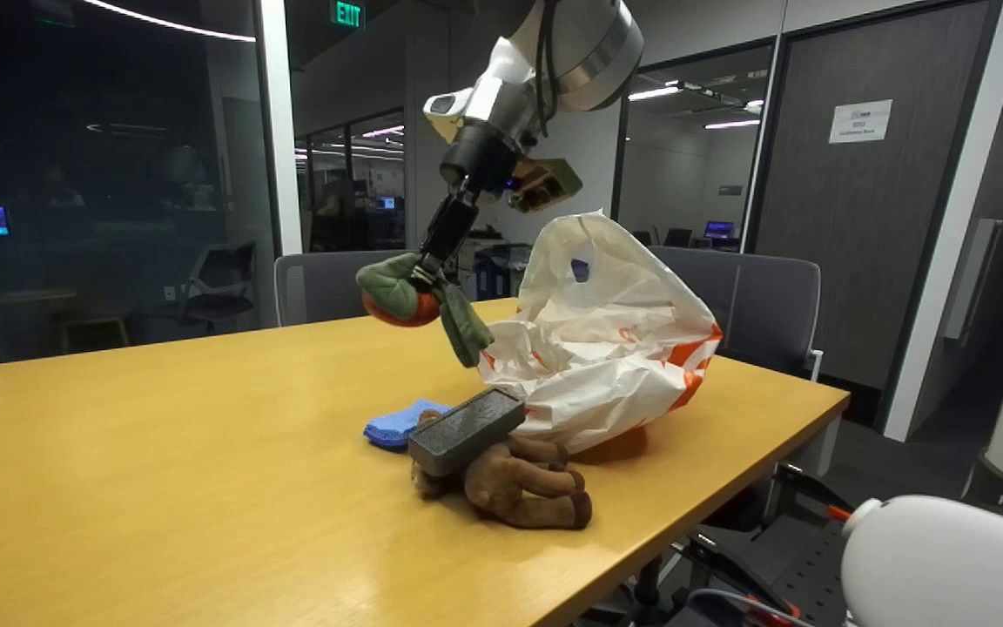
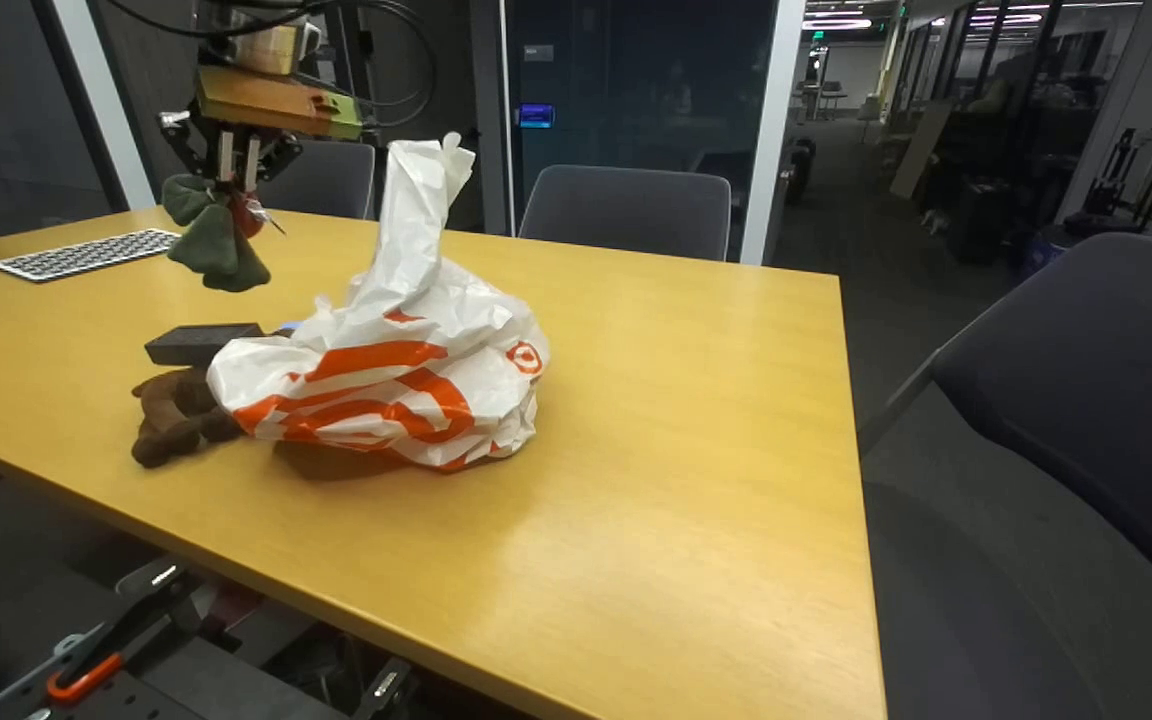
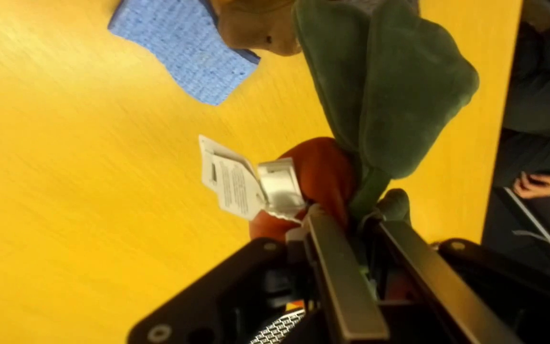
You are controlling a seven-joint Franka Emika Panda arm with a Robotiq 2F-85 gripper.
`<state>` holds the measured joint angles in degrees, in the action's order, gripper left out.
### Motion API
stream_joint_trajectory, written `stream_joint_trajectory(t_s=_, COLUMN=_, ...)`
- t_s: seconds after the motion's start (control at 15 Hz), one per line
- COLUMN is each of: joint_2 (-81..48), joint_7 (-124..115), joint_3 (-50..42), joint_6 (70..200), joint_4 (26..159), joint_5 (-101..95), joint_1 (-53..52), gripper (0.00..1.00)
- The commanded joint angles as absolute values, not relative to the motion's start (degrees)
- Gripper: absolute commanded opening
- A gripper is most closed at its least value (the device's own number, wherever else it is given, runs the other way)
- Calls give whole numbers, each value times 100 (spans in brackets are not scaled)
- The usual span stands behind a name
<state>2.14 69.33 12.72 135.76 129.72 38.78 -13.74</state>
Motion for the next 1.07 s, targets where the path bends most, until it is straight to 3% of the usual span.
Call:
stream_joint_trajectory(t_s=0.0, joint_2=-282, joint_7=6718, joint_3=1443, joint_6=14359, joint_4=12926, joint_5=3398, joint_1=-1504, gripper=4)
stream_joint_trajectory(t_s=0.07, joint_2=-387, joint_7=6702, joint_3=1471, joint_6=14477, joint_4=12936, joint_5=3343, joint_1=-1508, gripper=4)
stream_joint_trajectory(t_s=0.13, joint_2=-456, joint_7=6654, joint_3=1495, joint_6=14524, joint_4=12943, joint_5=3302, joint_1=-1498, gripper=18)
stream_joint_trajectory(t_s=0.2, joint_2=-527, joint_7=6624, joint_3=1508, joint_6=14537, joint_4=12948, joint_5=3232, joint_1=-1472, gripper=43)
stream_joint_trajectory(t_s=0.33, joint_2=-601, joint_7=6676, joint_3=1527, joint_6=14403, joint_4=12914, joint_5=3310, joint_1=-1401, gripper=46)
stream_joint_trajectory(t_s=0.8, joint_2=-251, joint_7=5770, joint_3=1208, joint_6=13063, joint_4=12457, joint_5=3039, joint_1=-974, gripper=99)
stream_joint_trajectory(t_s=1.0, joint_2=-90, joint_7=4939, joint_3=883, joint_6=12463, joint_4=12048, joint_5=2547, joint_1=-733, gripper=100)
